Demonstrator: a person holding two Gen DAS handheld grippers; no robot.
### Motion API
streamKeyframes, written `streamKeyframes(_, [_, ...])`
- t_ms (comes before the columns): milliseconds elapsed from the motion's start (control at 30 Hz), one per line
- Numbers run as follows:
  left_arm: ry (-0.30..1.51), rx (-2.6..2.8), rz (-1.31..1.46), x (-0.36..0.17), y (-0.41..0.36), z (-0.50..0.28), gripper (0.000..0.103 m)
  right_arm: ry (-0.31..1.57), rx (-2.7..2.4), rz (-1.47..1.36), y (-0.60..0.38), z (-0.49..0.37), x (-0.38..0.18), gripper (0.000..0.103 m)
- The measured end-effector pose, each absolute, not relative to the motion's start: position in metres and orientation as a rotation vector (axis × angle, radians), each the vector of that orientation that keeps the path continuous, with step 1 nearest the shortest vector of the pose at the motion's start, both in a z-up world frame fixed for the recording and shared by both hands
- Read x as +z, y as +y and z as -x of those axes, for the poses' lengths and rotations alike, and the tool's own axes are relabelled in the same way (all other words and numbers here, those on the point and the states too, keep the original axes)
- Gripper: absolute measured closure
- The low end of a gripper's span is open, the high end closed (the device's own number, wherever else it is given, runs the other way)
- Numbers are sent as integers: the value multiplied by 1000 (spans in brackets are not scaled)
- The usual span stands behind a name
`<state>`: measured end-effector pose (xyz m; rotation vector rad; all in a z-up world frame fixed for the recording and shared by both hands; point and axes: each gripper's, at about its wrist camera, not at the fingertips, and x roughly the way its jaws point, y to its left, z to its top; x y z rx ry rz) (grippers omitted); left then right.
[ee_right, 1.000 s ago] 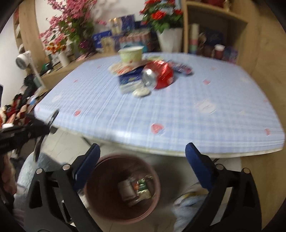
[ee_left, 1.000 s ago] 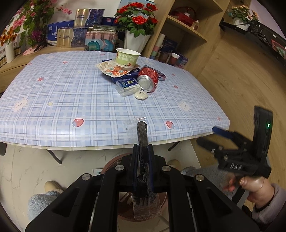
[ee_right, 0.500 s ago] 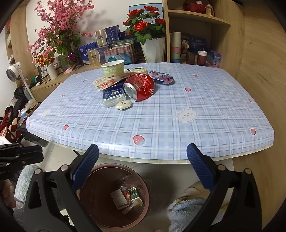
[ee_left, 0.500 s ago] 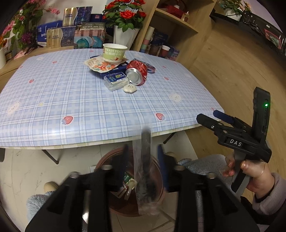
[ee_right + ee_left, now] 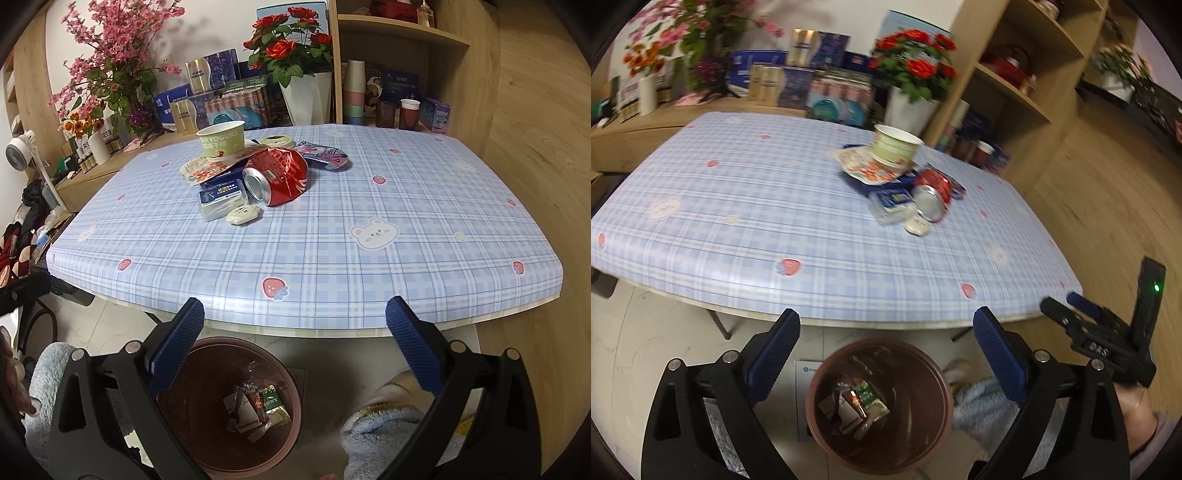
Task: Collect trash
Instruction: 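Reach the left gripper to the green yogurt cup and grasp it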
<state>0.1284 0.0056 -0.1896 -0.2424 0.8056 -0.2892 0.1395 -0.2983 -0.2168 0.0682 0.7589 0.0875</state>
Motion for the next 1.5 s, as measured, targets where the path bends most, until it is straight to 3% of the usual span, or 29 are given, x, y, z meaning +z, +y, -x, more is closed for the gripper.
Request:
streamKeyframes(833, [810, -225, 161, -201, 9, -164, 10, 808, 57, -55, -307, -165, -237, 6])
streamKeyframes(1500, [771, -300, 21, -191, -64, -349, 10, 846, 94, -80, -309, -293, -260, 6])
